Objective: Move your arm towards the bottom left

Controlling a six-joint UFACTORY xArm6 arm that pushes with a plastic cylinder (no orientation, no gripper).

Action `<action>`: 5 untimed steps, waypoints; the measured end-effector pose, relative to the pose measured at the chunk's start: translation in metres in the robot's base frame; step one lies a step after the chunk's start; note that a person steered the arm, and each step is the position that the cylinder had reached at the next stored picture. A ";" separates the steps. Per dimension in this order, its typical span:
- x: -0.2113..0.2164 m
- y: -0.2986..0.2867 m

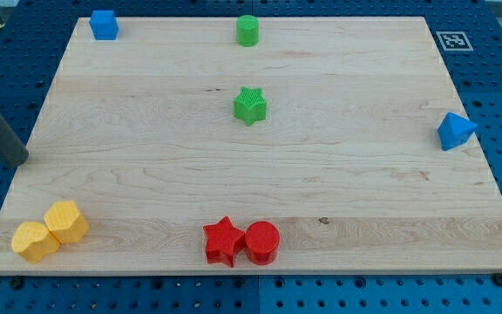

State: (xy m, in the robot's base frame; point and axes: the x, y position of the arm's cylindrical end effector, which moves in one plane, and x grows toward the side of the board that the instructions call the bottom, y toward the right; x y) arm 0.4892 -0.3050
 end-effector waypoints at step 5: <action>0.129 0.034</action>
